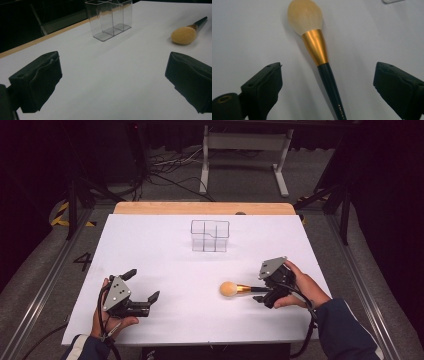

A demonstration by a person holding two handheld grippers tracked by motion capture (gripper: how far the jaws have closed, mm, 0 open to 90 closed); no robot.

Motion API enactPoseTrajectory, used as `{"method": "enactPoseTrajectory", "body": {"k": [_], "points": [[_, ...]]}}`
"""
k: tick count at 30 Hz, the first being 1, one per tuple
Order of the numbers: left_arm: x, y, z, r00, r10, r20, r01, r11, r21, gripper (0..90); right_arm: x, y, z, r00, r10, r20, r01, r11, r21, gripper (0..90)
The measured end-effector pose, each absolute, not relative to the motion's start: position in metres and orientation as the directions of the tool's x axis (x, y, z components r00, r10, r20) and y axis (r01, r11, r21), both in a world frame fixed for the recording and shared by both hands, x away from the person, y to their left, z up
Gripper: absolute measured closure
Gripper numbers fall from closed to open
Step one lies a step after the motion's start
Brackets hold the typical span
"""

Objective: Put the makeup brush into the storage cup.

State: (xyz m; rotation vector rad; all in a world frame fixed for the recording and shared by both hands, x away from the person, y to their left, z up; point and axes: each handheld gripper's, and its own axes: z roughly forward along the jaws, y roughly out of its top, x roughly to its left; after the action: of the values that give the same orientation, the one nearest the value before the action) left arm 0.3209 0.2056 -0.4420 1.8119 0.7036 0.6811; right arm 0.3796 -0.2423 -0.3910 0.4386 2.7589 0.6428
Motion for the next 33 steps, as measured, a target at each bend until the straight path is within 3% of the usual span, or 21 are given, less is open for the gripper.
{"method": "enactPoseTrajectory", "body": {"k": [13, 20, 33], "points": [[0.32, 0.204, -0.444, 0.68, 0.722, 0.126, 0.154, -0.31, 0.938, 1.5, 0.402, -0.197, -0.413, -0.957, 0.244, -0.154, 0.191, 0.936, 0.295, 12.6], [0.32, 0.208, -0.444, 0.671, 0.733, 0.115, 0.148, -0.285, 0.947, 1.1, 0.415, -0.193, -0.415, -0.967, 0.232, -0.108, 0.192, 0.936, 0.294, 23.2], [0.318, 0.209, -0.444, 0.676, 0.727, 0.119, 0.129, -0.275, 0.953, 1.1, 0.422, -0.178, -0.422, -0.987, 0.155, -0.036, 0.146, 0.972, 0.182, 40.9]]}}
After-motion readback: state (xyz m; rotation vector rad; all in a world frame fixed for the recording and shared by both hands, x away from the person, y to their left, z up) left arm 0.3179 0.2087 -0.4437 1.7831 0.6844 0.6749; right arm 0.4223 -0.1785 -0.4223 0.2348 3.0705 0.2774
